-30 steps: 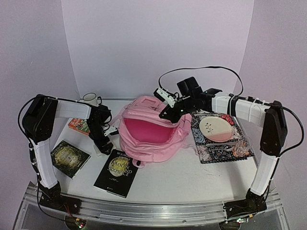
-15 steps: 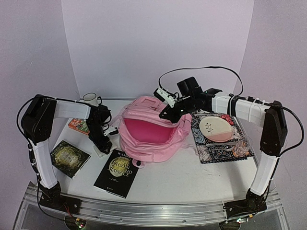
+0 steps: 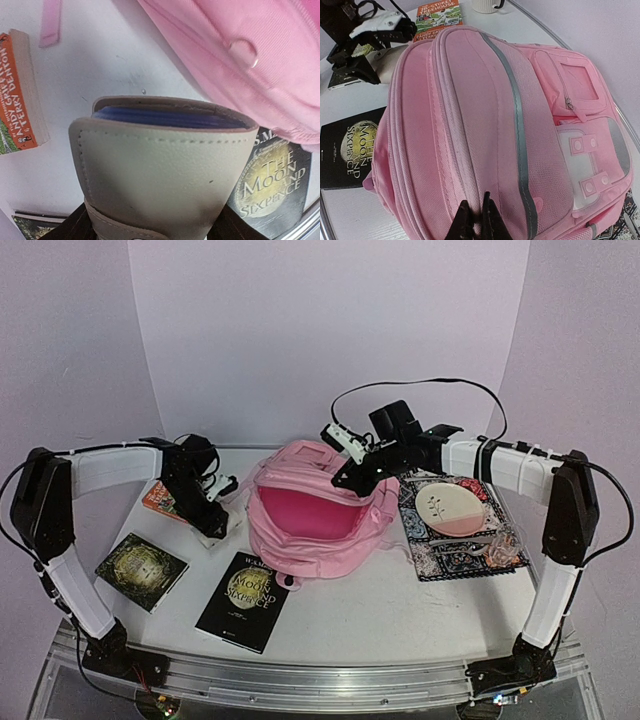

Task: Pack the student bag
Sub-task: Place the card case in the second largest pocket of the bag.

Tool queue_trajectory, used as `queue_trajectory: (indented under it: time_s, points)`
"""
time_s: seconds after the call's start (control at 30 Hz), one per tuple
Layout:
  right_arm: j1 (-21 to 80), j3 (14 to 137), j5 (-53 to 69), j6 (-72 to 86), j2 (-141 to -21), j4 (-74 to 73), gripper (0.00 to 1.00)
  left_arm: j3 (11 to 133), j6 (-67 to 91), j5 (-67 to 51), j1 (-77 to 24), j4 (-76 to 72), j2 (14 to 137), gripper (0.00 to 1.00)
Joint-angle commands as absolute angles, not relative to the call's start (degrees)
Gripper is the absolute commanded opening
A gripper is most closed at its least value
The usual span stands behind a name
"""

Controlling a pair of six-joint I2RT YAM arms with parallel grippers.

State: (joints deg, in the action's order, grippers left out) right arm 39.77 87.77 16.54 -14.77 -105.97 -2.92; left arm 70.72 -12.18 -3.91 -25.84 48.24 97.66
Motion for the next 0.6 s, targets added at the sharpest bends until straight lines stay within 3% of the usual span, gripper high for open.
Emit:
queue_trajectory:
  time_s: [0.0,0.3,0.57]
  points:
    - [39.67,90.18,18.84,-12.75,-103.02,1.32,0.00,71.82,-3.69,-6.36,-27.26,45.25,91.07,0.70]
    - [39.65,91.49,18.57,-8.89,-103.11,1.32,0.00,74.07,11.54,-0.86,-41.41,35.91,91.79,0.70]
    - [39.67,91.58,18.95,-6.72,-102.40,1.37,0.00,79.53,16.27,6.82,-47.43,32.91,98.78,0.70]
